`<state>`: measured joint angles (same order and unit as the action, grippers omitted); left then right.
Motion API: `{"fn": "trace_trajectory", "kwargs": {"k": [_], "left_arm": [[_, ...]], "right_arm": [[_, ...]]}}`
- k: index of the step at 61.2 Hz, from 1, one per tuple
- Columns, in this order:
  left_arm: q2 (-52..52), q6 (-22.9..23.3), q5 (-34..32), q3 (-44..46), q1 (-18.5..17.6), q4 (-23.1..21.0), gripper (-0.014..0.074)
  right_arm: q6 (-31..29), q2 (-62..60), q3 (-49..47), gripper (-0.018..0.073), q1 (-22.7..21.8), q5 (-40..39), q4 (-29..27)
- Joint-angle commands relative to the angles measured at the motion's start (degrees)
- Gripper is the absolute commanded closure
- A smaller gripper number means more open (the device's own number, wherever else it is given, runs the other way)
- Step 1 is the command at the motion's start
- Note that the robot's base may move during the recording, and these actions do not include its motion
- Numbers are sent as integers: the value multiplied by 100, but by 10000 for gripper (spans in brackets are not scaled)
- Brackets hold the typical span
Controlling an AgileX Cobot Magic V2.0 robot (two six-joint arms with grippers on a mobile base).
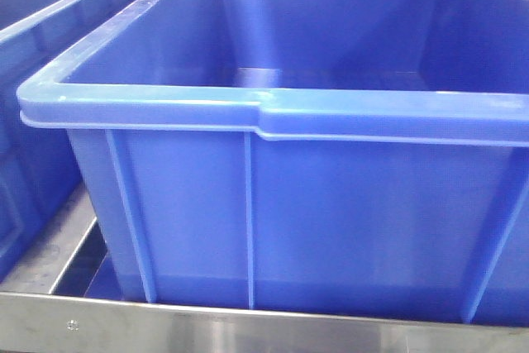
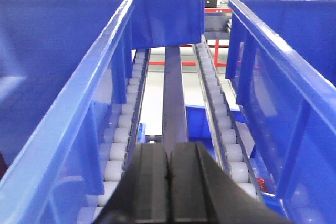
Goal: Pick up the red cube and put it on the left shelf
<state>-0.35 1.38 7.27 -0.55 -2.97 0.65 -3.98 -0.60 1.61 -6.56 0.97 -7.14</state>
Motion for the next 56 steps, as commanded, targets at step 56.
{"fn": "trace_trajectory", "kwargs": {"k": [56], "left_arm": [[-94,5,-504,-132,9,-29,495]], "right_arm": [[1,-127,-89,504,4,-451,70]]}}
